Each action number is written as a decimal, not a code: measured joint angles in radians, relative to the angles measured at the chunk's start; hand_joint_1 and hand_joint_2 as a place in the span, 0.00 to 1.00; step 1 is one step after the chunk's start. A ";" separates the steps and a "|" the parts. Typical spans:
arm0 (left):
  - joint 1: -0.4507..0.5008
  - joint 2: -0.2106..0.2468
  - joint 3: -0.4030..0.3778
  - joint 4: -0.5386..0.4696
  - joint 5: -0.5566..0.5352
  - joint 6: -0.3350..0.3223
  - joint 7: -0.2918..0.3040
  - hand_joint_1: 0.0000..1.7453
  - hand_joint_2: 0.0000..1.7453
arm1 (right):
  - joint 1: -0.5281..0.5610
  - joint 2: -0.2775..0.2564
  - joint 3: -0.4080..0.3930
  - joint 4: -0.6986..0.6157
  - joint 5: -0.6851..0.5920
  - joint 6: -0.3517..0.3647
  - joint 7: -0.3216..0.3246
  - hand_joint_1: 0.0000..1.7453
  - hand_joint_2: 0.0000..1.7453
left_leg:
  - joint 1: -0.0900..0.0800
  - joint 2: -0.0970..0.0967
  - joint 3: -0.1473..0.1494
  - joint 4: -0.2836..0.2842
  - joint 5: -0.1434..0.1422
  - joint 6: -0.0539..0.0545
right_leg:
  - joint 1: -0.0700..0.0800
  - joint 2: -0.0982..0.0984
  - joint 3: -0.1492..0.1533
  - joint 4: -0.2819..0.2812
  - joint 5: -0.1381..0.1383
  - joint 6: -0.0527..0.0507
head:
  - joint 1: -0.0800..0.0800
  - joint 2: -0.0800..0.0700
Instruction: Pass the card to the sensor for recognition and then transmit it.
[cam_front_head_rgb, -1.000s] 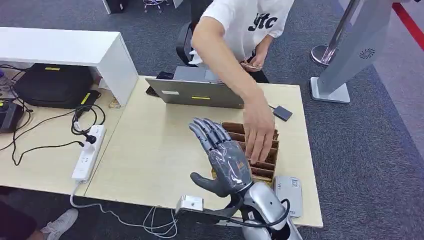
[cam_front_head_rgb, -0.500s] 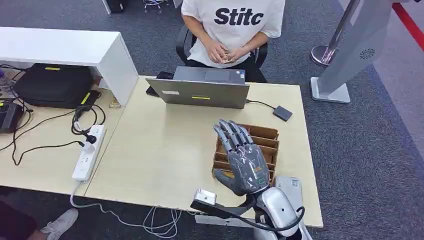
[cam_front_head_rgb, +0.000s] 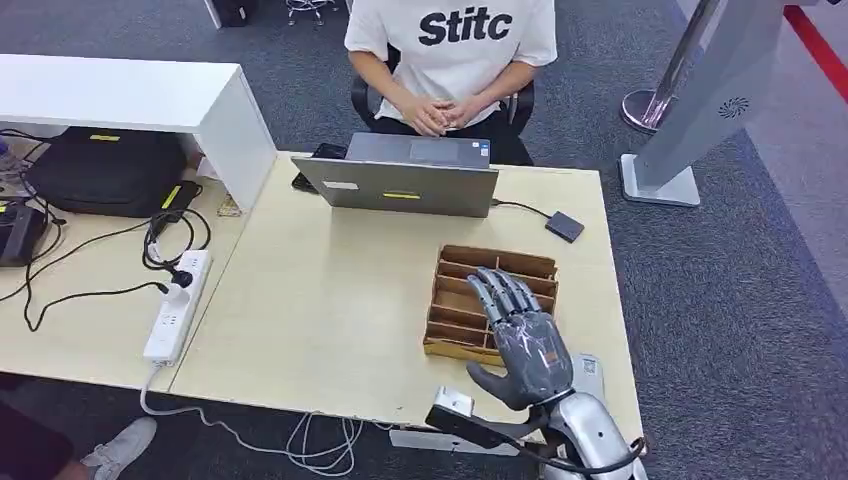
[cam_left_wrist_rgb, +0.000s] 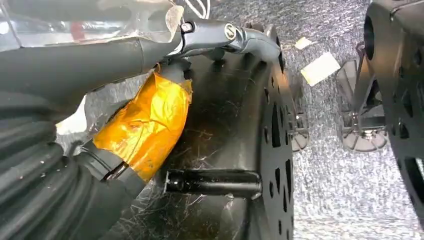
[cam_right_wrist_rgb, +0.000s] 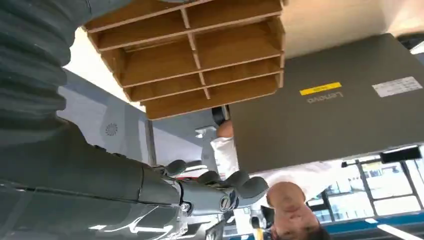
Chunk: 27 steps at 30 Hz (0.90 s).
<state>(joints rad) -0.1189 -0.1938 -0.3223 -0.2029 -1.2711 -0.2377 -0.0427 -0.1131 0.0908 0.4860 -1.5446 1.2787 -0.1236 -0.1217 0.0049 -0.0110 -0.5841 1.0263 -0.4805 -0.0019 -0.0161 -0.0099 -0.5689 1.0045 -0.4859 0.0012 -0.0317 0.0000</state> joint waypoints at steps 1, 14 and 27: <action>0.001 0.000 0.006 0.000 0.003 0.002 0.002 0.00 1.00 | 0.002 -0.004 -0.002 -0.004 -0.003 0.002 -0.002 0.00 1.00 | 0.000 0.000 0.000 0.000 0.000 0.000 | 0.000 0.000 0.000 0.000 0.000 0.000 | 0.000 0.000; 0.011 -0.009 0.110 0.000 0.065 0.030 0.034 0.00 1.00 | 0.035 -0.035 -0.010 -0.008 0.149 -0.005 0.058 0.00 1.00 | 0.000 0.000 0.000 0.000 0.000 0.000 | 0.000 0.000 0.000 0.000 0.000 0.000 | 0.000 0.000; 0.017 -0.015 0.195 0.000 0.100 0.053 0.054 0.00 1.00 | 0.053 -0.035 0.013 0.051 0.285 -0.040 0.145 0.00 1.00 | 0.000 0.001 0.000 0.000 0.000 0.000 | 0.000 0.000 0.000 0.000 0.000 0.000 | 0.000 0.000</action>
<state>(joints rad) -0.1016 -0.2087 -0.1271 -0.2029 -1.1716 -0.1843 0.0110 -0.0600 0.0553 0.4985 -1.4931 1.5633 -0.1636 0.0235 0.0050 -0.0104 -0.5841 1.0263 -0.4806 -0.0018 -0.0161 -0.0097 -0.5689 1.0045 -0.4860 0.0011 -0.0317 0.0000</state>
